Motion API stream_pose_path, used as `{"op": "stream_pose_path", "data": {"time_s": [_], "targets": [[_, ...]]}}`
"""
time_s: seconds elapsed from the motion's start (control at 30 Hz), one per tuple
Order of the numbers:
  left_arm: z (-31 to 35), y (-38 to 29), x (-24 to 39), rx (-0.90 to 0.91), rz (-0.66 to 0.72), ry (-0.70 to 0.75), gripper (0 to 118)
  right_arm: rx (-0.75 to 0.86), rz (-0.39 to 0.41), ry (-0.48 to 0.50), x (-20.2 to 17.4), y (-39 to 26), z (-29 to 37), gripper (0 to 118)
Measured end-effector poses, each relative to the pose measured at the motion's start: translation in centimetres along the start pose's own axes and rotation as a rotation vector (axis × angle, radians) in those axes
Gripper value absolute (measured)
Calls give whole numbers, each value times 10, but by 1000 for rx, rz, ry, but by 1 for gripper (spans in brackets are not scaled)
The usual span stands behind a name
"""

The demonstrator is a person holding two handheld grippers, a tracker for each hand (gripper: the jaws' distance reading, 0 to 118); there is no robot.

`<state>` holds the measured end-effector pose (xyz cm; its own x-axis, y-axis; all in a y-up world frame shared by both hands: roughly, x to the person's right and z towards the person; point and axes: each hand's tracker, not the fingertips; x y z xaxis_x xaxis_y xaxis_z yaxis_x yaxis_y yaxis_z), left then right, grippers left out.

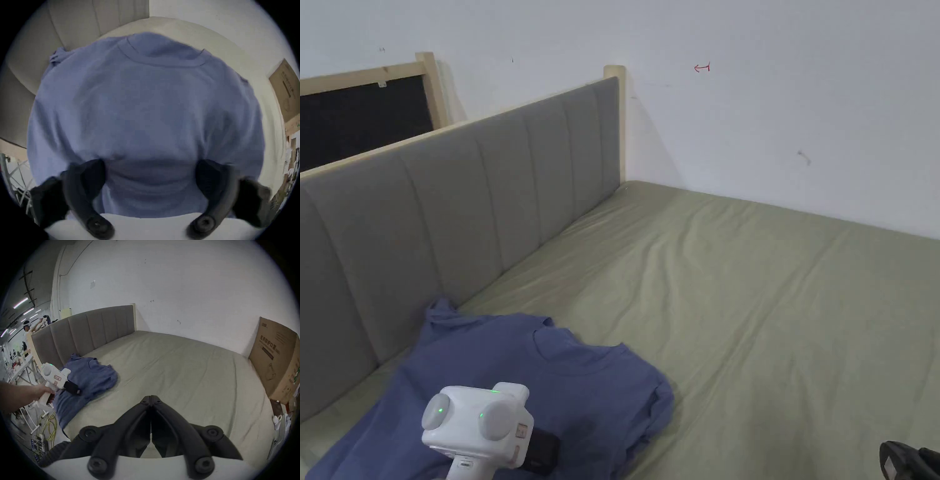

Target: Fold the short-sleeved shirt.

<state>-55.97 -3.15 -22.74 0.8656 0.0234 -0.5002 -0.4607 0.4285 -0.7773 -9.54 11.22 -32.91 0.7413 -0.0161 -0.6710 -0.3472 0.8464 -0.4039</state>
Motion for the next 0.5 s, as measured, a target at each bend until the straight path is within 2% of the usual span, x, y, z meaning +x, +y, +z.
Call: {"op": "stream_pose_path", "data": {"time_s": [0.03, 0.07, 0.1, 0.13, 0.2, 0.3, 0.4, 0.5], "targets": [[6, -3, -7, 42, -23, 9, 66, 1, -1, 4, 0, 0, 1, 0], [21, -3, -6, 93, -52, 27, 27, 2, 1, 7, 0, 0, 3, 0], [32, -4, -5, 114, -77, 44, 0, 5, 6, 8, 1, 0, 6, 0], [42, -6, -4, 99, -113, 104, 0, 10, 11, 7, 2, 1, 9, 0], [71, -10, -10, 178, -115, 49, 0, 20, 16, 5, 6, 0, 17, 0], [131, -1, -8, 286, -137, 67, 0, 46, 7, -5, 17, 1, 34, 0], [201, 6, 6, 478, -104, 10, 0, 111, -29, -37, 31, 3, 58, 0], [274, 18, 41, 661, -163, -78, 0, 169, -67, -68, 47, 5, 85, 0]]}}
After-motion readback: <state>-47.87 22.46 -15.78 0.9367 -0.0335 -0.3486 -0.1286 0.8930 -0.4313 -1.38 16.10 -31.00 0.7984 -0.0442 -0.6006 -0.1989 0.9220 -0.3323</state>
